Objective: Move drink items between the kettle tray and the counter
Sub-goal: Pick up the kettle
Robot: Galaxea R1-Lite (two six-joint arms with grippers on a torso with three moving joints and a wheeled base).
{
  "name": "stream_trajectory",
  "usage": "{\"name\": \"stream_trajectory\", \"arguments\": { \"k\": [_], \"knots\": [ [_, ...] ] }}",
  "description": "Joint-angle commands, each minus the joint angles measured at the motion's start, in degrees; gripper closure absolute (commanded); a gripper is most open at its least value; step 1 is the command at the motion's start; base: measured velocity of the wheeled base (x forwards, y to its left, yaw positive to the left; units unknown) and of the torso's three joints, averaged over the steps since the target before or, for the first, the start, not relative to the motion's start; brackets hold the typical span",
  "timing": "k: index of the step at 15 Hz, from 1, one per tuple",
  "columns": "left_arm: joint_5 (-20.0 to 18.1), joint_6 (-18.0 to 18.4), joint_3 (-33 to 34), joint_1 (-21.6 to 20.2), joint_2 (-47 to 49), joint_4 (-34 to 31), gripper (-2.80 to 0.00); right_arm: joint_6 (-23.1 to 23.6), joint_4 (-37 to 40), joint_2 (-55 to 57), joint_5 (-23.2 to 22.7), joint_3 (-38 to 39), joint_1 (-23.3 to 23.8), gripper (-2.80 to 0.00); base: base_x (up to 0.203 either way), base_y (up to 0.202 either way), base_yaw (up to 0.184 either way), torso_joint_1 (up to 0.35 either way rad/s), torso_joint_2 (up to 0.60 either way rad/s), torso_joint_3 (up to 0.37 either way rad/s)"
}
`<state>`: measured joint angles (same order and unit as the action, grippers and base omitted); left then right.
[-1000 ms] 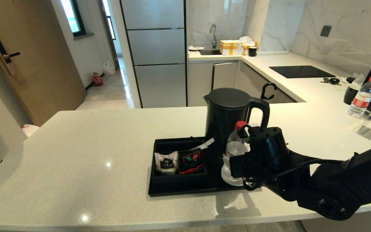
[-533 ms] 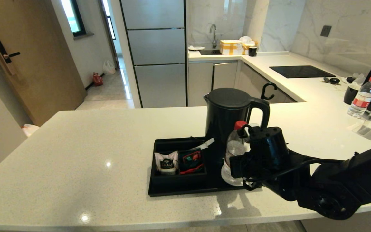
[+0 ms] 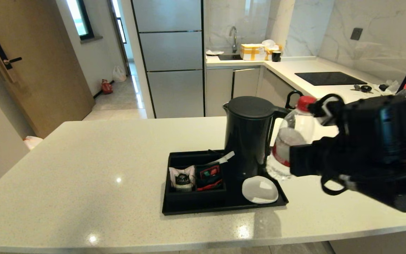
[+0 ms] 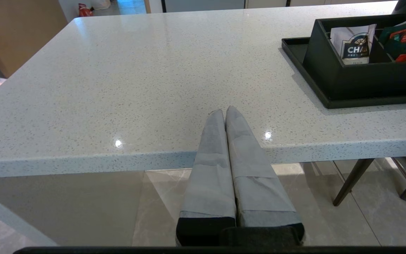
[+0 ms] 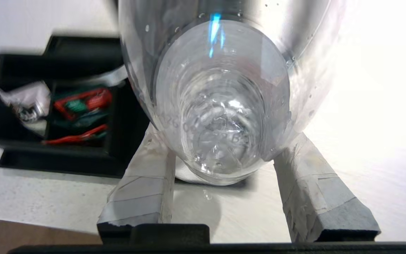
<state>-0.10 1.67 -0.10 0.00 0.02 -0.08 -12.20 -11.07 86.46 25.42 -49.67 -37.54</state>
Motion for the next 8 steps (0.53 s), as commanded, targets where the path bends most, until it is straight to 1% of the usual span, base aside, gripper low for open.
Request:
{"name": "stream_trajectory", "arguments": {
  "k": [1,2,3,4,5,7,8],
  "knots": [
    [0.0,0.0,0.0,0.0,0.0,0.0,0.0,-0.1,11.0,-11.1,2.8,-2.8,1.5,0.0,0.0,0.0,0.0,0.0,0.0,0.0],
    [0.0,0.0,0.0,0.0,0.0,0.0,0.0,-0.1,13.0,-11.9,4.3,-3.8,2.7,0.0,0.0,0.0,0.0,0.0,0.0,0.0],
    [0.0,0.0,0.0,0.0,0.0,0.0,0.0,-0.2,13.4,-11.6,3.7,-3.3,6.4,0.0,0.0,0.0,0.0,0.0,0.0,0.0],
    [0.0,0.0,0.0,0.0,0.0,0.0,0.0,-0.3,13.7,-11.2,2.6,-2.9,12.3,0.0,0.0,0.0,0.0,0.0,0.0,0.0],
    [0.0,0.0,0.0,0.0,0.0,0.0,0.0,-0.4,13.9,-10.7,1.5,-2.4,20.1,0.0,0.0,0.0,0.0,0.0,0.0,0.0],
    [0.0,0.0,0.0,0.0,0.0,0.0,0.0,-0.5,10.7,-6.2,-1.4,-0.9,36.2,0.0,0.0,0.0,0.0,0.0,0.0,0.0],
    [0.0,0.0,0.0,0.0,0.0,0.0,0.0,-0.5,8.1,-1.2,-2.6,0.1,41.5,0.0,0.0,0.0,0.0,0.0,0.0,0.0]
  ]
}}
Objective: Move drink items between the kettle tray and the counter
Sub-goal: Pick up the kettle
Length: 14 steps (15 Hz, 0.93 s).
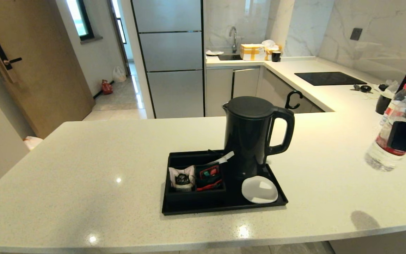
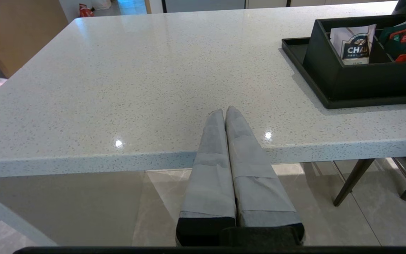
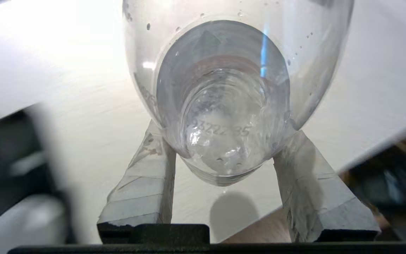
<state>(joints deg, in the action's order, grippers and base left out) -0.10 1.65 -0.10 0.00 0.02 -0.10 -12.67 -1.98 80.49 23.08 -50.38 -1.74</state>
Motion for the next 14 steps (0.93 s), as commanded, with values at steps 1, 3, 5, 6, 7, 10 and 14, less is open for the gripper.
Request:
{"name": "stream_trajectory", "arguments": {
  "k": [1,3,5,6,7,10,14],
  "knots": [
    [0.0,0.0,0.0,0.0,0.0,-0.1,0.0,-0.2,-5.3,9.5,-0.8,2.0,8.3,0.0,0.0,0.0,0.0,0.0,0.0,0.0],
    [0.0,0.0,0.0,0.0,0.0,0.0,0.0,-1.6,-16.9,18.2,-1.3,5.1,10.9,0.0,0.0,0.0,0.0,0.0,0.0,0.0],
    [0.0,0.0,0.0,0.0,0.0,0.0,0.0,-3.3,-23.9,24.3,-1.3,6.8,12.3,0.0,0.0,0.0,0.0,0.0,0.0,0.0],
    [0.0,0.0,0.0,0.0,0.0,0.0,0.0,-4.0,-26.4,27.6,-0.8,6.7,13.0,0.0,0.0,0.0,0.0,0.0,0.0,0.0],
    [0.0,0.0,0.0,0.0,0.0,0.0,0.0,-4.4,-28.4,29.5,-0.2,6.5,13.4,0.0,0.0,0.0,0.0,0.0,0.0,0.0],
    [0.0,0.0,0.0,0.0,0.0,0.0,0.0,-4.8,-30.9,32.1,0.6,6.4,13.7,0.0,0.0,0.0,0.0,0.0,0.0,0.0],
    [0.0,0.0,0.0,0.0,0.0,0.0,0.0,-4.6,-31.3,33.1,0.8,7.1,13.7,-2.8,0.0,0.0,0.0,0.0,0.0,0.0]
  ]
}}
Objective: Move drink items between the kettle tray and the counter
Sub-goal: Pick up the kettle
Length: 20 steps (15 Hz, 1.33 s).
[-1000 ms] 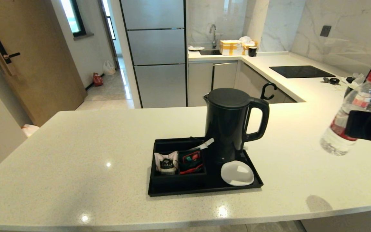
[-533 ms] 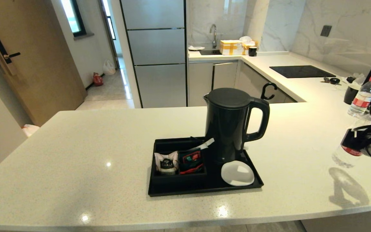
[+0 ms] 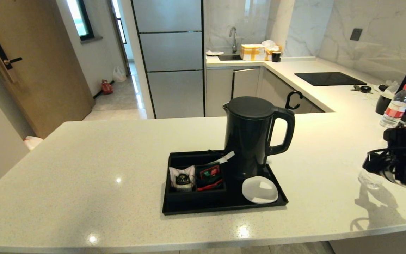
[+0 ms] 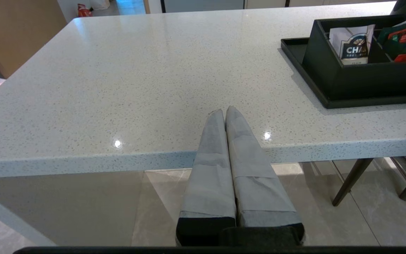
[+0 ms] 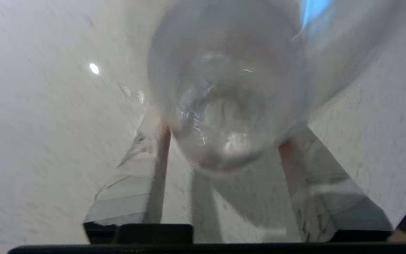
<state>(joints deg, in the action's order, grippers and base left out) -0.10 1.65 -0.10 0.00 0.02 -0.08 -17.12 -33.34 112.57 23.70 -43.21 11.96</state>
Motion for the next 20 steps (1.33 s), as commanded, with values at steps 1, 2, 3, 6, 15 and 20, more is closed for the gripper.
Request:
{"name": "stream_trajectory", "arguments": {
  "k": [1,2,3,6,15,20],
  "knots": [
    [0.0,0.0,0.0,0.0,0.0,0.0,0.0,-0.1,-0.1,0.9,0.2,0.0,0.0,-2.8,0.0,0.0,0.0,0.0,0.0,0.0],
    [0.0,0.0,0.0,0.0,0.0,0.0,0.0,0.1,-0.1,0.3,0.1,0.0,0.0,-2.8,0.0,0.0,0.0,0.0,0.0,0.0],
    [0.0,0.0,0.0,0.0,0.0,0.0,0.0,0.3,0.0,-0.1,0.0,0.1,-0.1,-2.8,0.0,0.0,0.0,0.0,0.0,0.0],
    [0.0,0.0,0.0,0.0,0.0,0.0,0.0,0.5,0.0,-0.8,-0.5,0.5,-0.3,-2.8,0.0,0.0,0.0,0.0,0.0,0.0],
    [0.0,0.0,0.0,0.0,0.0,-0.1,0.0,2.0,10.6,-27.3,-2.7,10.0,-8.7,-2.8,0.0,0.0,0.0,0.0,0.0,0.0],
    [0.0,0.0,0.0,0.0,0.0,-0.1,0.0,1.0,37.1,-49.4,-5.6,7.2,-23.5,0.0,0.0,0.0,0.0,0.0,0.0,0.0]
  ]
}}
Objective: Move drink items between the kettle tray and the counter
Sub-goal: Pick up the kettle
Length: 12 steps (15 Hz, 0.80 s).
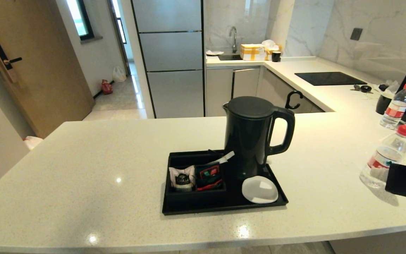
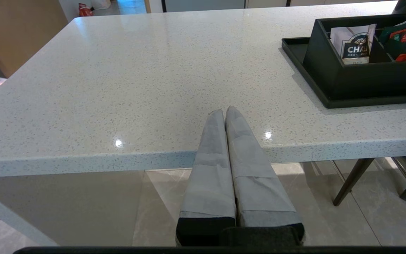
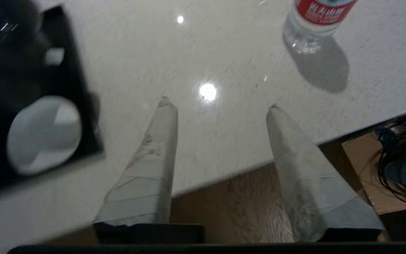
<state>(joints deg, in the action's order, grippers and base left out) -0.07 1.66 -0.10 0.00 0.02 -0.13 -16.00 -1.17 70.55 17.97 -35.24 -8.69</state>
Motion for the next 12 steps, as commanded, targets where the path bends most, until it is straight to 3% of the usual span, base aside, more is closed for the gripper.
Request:
{"name": "stream_trajectory", "arguments": {
  "k": [1,3,6,8,9,10,12],
  "knots": [
    [0.0,0.0,0.0,0.0,0.0,0.0,0.0,-1.2,6.3,-8.4,2.1,-1.3,-3.9,0.0,0.0,0.0,0.0,0.0,0.0,0.0],
    [0.0,0.0,0.0,0.0,0.0,0.0,0.0,-2.8,9.4,-10.1,5.0,-1.4,-7.0,0.0,0.0,0.0,0.0,0.0,0.0,0.0],
    [0.0,0.0,0.0,0.0,0.0,0.0,0.0,-5.2,14.7,-13.3,5.8,-1.3,-13.1,0.0,0.0,0.0,0.0,0.0,0.0,0.0],
    [0.0,0.0,0.0,0.0,0.0,0.0,0.0,-5.3,18.9,-14.7,5.2,-1.3,-21.5,0.0,0.0,0.0,0.0,0.0,0.0,0.0],
    [0.0,0.0,0.0,0.0,0.0,0.0,0.0,-5.0,21.4,-14.7,3.0,-1.3,-24.4,0.0,0.0,0.0,0.0,0.0,0.0,0.0],
    [0.0,0.0,0.0,0.0,0.0,0.0,0.0,-4.2,22.9,-14.1,-1.9,-1.4,-25.5,0.0,0.0,0.0,0.0,0.0,0.0,0.0],
    [0.0,0.0,0.0,0.0,0.0,0.0,0.0,-2.8,22.5,-9.9,-6.0,-2.5,-25.9,0.0,0.0,0.0,0.0,0.0,0.0,0.0]
  ]
}}
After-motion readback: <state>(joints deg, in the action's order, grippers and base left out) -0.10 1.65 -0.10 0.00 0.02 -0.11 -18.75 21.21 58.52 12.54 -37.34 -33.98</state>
